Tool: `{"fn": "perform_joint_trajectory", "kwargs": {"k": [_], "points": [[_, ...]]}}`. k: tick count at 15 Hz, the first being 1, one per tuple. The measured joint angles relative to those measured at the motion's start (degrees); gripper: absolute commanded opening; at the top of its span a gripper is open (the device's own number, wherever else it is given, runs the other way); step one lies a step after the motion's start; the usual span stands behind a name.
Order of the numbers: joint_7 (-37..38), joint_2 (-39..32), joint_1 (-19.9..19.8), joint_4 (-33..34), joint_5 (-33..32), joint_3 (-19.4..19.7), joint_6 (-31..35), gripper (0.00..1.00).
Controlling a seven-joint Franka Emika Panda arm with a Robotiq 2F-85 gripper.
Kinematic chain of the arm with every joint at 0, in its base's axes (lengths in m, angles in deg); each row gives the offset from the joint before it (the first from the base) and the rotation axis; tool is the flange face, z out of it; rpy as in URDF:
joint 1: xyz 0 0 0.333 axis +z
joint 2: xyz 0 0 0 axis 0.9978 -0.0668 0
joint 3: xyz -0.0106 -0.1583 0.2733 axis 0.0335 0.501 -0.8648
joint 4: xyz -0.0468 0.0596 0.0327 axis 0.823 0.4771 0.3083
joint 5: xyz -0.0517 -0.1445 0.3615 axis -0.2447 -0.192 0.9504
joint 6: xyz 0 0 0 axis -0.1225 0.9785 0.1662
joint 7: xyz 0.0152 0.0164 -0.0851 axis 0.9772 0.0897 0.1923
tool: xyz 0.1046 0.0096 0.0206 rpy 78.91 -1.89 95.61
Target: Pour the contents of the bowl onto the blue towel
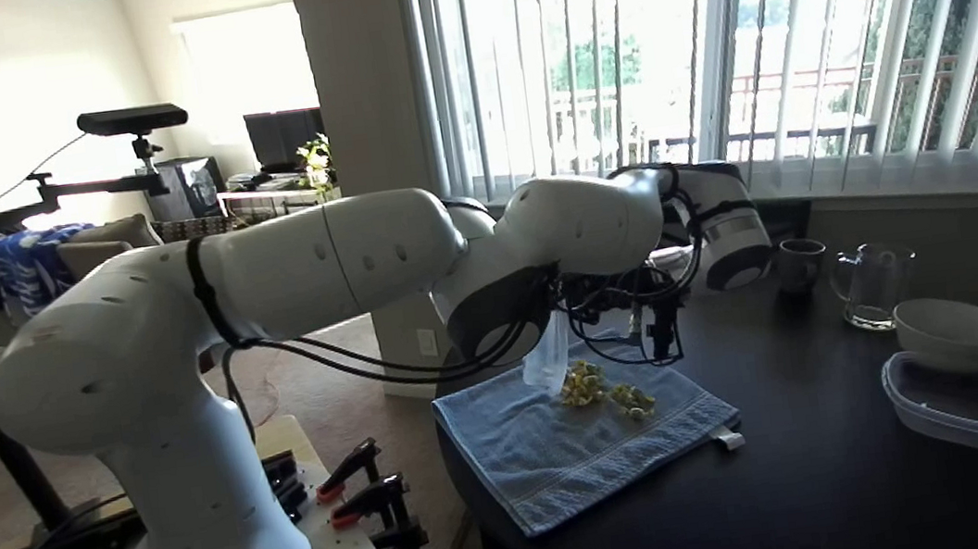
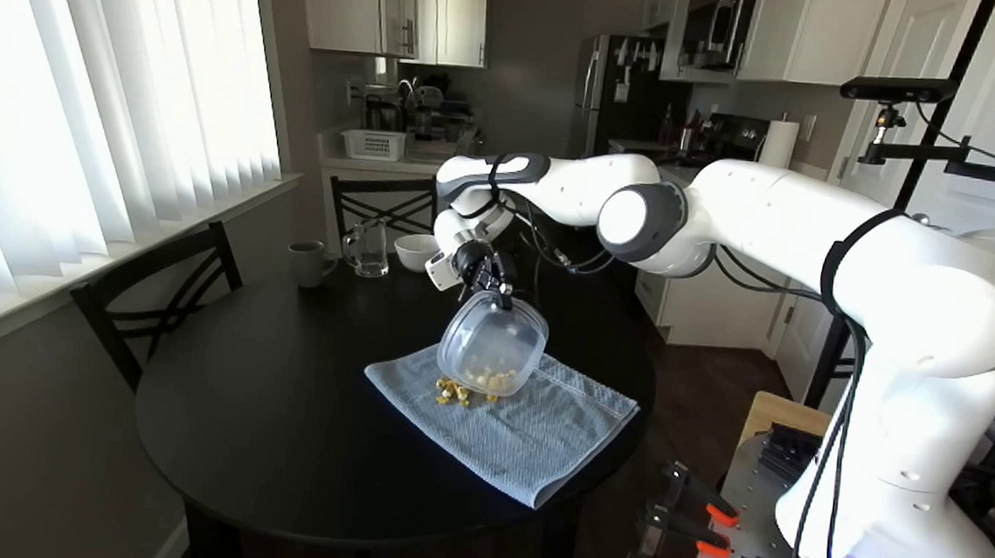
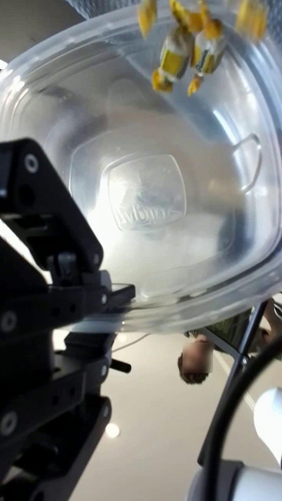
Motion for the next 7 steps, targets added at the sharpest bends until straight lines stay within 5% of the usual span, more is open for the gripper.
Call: {"fn": "perform_joint_trajectory", "kwargs": {"k": [3,7], "points": [[0.50,-0.59,-0.59,0.00,0.82,-0.12,-7.55,0.04],[6.93,-0.58,-2.73,0.23,6.11,0.03,-7.62,0.04]]}}
